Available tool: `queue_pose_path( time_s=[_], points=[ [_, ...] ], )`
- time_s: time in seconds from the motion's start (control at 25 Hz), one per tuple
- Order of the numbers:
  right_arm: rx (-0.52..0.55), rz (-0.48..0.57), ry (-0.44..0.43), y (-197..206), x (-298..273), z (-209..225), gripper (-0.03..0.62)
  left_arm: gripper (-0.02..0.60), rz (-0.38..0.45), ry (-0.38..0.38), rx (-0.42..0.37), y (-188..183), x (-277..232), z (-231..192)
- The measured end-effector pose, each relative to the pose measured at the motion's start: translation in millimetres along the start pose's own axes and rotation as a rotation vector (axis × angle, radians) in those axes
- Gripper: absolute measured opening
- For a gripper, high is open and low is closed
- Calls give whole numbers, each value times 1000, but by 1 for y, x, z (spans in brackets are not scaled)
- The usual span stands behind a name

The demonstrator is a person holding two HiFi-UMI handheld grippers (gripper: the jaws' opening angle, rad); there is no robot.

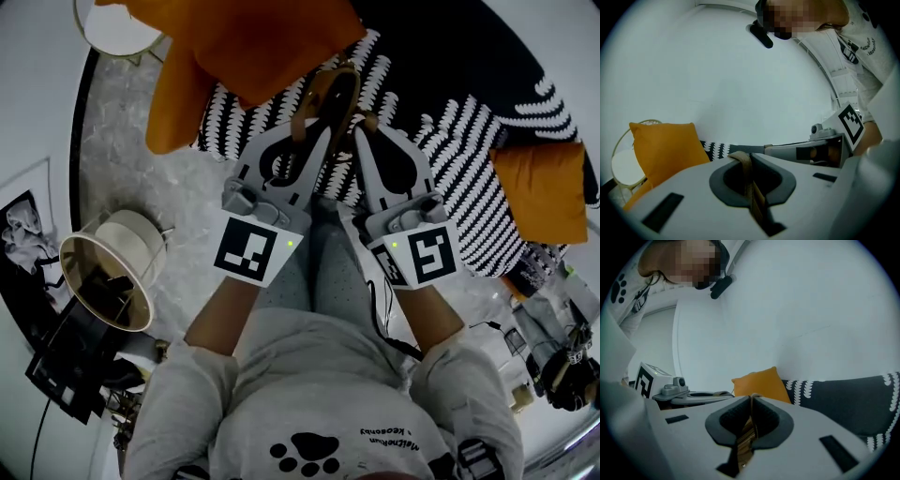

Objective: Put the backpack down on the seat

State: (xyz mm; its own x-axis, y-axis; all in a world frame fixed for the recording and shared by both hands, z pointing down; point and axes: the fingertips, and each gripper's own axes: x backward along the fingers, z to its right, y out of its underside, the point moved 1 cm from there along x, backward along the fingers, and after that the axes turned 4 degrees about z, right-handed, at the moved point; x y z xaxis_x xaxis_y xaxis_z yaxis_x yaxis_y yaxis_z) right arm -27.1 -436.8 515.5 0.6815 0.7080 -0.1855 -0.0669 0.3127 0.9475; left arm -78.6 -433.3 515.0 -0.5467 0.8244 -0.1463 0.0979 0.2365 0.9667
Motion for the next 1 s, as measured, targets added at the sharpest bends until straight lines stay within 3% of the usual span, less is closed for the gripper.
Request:
queue_pose_path(
  time_s=[0.52, 1.0],
  points=[
    [-16, -57, 63, 55, -18, 43, 44, 20, -44, 63, -7, 59, -38, -12],
    [-41, -138, 128, 98, -41, 75, 44, 20, -138, 98, -68, 108, -72, -33]
  ],
)
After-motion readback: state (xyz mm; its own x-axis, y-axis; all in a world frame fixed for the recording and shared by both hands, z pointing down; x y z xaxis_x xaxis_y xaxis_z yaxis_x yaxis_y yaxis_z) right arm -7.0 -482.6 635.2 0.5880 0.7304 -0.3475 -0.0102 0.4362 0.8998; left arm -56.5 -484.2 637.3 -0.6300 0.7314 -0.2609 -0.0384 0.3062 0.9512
